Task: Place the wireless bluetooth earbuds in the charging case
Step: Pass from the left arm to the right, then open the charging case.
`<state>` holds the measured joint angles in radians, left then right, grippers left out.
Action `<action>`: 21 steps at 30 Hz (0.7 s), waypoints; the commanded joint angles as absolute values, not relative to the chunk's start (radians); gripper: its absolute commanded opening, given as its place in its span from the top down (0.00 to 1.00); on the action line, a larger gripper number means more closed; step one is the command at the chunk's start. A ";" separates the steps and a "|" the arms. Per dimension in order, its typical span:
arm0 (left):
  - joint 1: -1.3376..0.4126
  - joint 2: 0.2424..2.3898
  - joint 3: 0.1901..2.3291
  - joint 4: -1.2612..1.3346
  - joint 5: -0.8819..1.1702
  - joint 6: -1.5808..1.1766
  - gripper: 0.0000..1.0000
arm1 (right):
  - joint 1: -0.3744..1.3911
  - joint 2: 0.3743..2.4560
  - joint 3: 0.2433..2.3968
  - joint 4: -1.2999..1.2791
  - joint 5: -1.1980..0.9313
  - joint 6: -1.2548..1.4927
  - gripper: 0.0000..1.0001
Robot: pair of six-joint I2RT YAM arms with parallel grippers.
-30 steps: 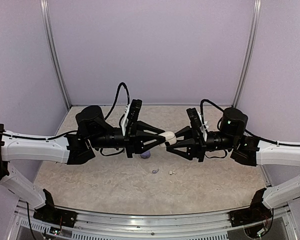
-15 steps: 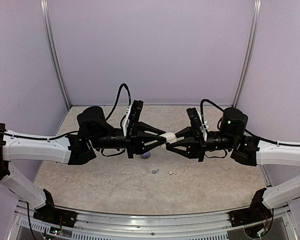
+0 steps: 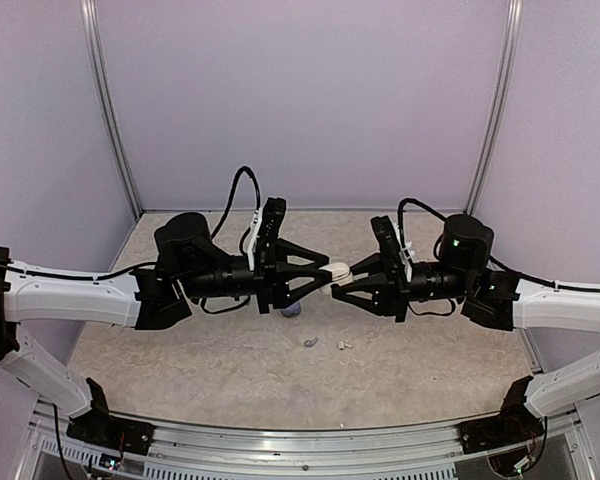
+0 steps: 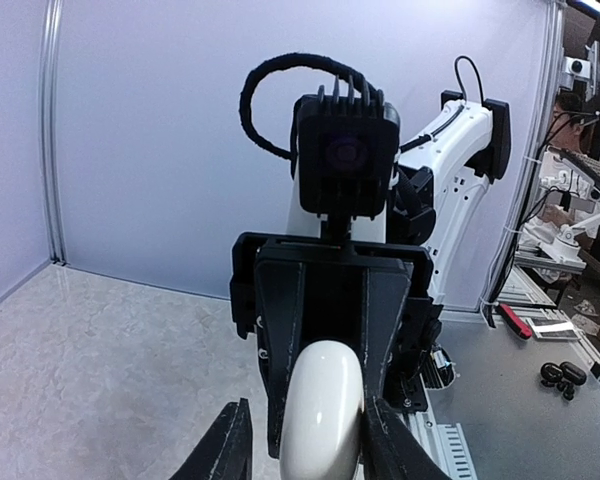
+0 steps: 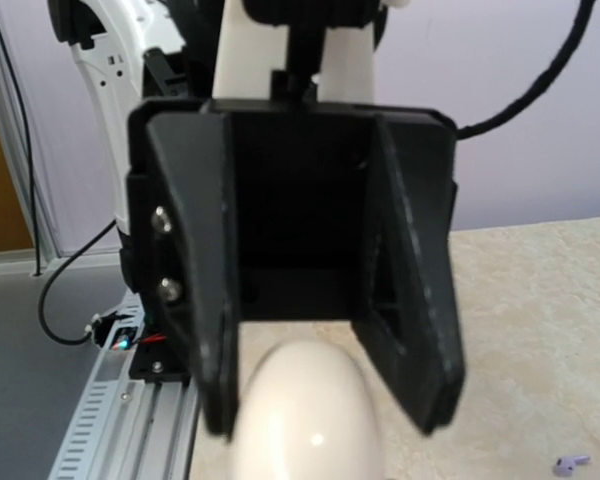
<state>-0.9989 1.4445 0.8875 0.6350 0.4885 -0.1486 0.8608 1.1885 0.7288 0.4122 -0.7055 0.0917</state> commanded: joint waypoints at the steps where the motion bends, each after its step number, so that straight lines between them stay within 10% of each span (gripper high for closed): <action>1: -0.961 1.407 0.883 0.666 0.418 -0.177 0.61 | 0.864 1.188 0.756 0.379 -0.734 0.057 0.93; 21: -0.969 1.375 0.861 0.585 0.464 -0.118 0.39 | 0.863 1.195 0.747 0.353 -0.716 0.034 0.97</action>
<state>-0.9577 1.3663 0.8261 0.6346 0.4637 -0.1604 0.8608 1.1885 0.7288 0.3477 -0.7033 0.0429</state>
